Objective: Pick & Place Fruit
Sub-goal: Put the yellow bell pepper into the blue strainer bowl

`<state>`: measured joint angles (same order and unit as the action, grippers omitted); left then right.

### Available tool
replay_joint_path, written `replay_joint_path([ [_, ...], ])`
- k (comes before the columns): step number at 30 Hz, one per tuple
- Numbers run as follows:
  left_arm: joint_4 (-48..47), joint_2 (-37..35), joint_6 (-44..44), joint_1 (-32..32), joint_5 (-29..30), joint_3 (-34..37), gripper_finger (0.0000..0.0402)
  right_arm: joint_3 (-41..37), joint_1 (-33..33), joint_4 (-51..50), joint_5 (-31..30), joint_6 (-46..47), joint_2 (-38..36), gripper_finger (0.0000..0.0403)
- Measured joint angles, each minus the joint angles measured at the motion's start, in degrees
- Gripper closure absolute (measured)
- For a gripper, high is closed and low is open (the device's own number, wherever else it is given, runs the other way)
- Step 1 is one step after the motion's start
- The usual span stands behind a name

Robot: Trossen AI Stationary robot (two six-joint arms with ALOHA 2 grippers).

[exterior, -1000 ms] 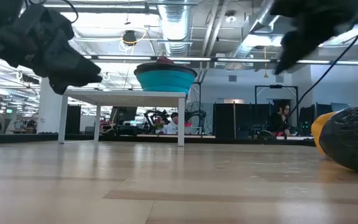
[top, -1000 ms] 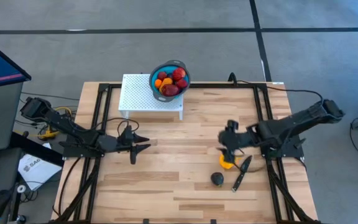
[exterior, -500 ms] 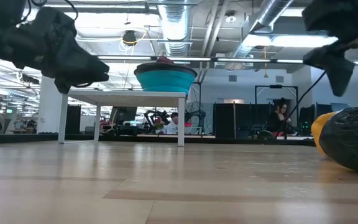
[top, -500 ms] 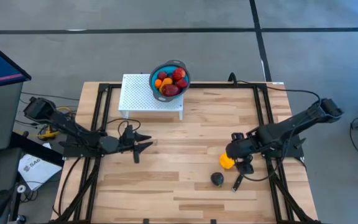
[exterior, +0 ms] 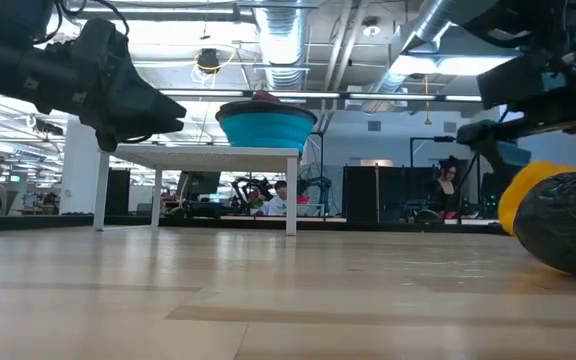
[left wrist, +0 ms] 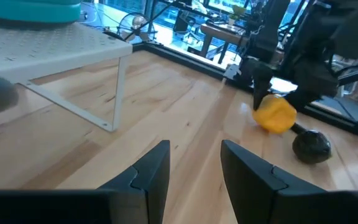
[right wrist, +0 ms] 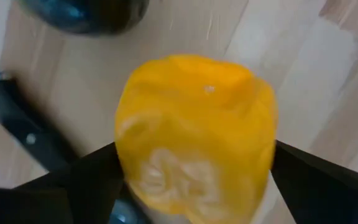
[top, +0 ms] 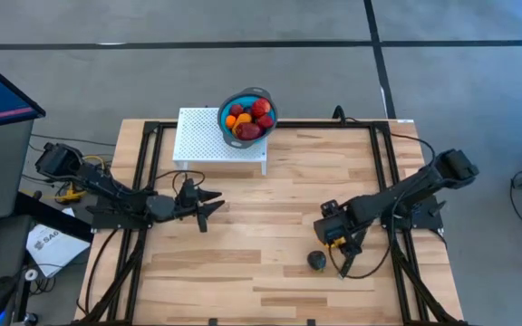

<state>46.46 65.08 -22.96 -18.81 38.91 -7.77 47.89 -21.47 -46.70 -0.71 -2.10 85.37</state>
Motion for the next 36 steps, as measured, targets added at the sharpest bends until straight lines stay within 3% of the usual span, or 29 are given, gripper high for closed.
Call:
replay_joint_path([
  [6,1.02,0.0,0.01,-0.11,-1.39,0.0,0.0266,-0.32,0.28,4.34,-1.01,4.49,2.15,0.0068],
  [11,1.78,0.0,0.32,-0.13,-1.41,0.0,0.0266,-4.43,0.22,21.1,-4.83,11.42,1.43,0.0105],
  [15,2.54,0.0,3.34,-0.13,-3.13,-0.76,0.0266,-12.33,1.36,46.78,-16.24,17.06,1.46,0.011],
  [18,3.01,-0.02,7.12,-0.13,-4.99,-2.93,0.0266,-18.3,3.7,76.48,-23.61,18.17,3.71,0.0107],
  [22,3.01,-0.02,12.36,-0.13,-7.8,-6.42,0.0266,-21.86,6.52,109.82,-27.02,13.71,11.24,0.0106],
  [25,3.03,-0.02,16.66,-0.13,-9.37,-9.11,0.0266,-20.18,8.01,124.86,-26.86,8.59,17.99,0.0106],
  [29,3.24,0.49,23.12,-0.11,-12.07,-12.3,0.0266,-15.39,9.71,136.4,-24.93,5.54,25.67,0.0106],
  [33,2.97,1.09,31.22,-0.07,-15.35,-16.0,0.0262,-9.15,10.97,134.53,-18.39,5.4,29.1,0.0106],
  [36,-1.86,0.83,33.66,-0.03,-15.57,-20.06,0.0233,-5.44,11.29,133.05,-13.91,4.6,30.4,0.0106],
])
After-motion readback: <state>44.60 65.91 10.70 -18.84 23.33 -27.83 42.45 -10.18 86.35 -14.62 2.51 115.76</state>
